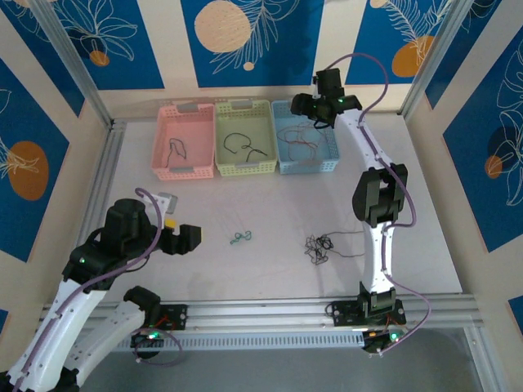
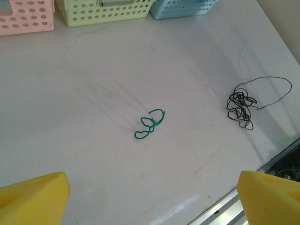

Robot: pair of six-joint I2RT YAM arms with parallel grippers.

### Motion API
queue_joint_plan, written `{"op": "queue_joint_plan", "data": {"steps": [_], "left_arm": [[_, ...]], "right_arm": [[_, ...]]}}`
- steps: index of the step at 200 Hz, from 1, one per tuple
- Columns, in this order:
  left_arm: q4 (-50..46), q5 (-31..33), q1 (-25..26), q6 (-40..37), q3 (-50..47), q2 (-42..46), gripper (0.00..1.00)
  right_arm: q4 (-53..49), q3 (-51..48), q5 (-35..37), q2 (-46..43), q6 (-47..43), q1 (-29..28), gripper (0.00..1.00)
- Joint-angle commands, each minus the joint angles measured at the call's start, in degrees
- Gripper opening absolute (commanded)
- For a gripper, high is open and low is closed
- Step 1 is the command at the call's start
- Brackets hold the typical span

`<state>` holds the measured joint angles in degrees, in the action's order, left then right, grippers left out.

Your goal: Untangle the cables

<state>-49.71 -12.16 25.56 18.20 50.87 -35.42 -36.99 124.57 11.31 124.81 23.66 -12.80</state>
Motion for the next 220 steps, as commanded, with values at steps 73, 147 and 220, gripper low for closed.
{"op": "queue_joint_plan", "data": {"steps": [73, 147, 220], "left_arm": [[1.3, -1.6, -0.2, 0.7, -0.7, 0.4, 0.91], [1.5, -2.3, -0.2, 0.7, -0.7, 1.0, 0.91], [1.9, -3.5, -0.2, 0.5, -0.9, 1.2, 0.91]], "right_arm": [[-2.3, -52.7, 1.2, -43.2, 12.5, -4.5, 0.64], [-4.8, -81.5, -0.6, -58.1, 30.3, -14.3, 0.61], [0.0, -81.8, -0.5, -45.8, 34.1, -19.8, 0.54]]}}
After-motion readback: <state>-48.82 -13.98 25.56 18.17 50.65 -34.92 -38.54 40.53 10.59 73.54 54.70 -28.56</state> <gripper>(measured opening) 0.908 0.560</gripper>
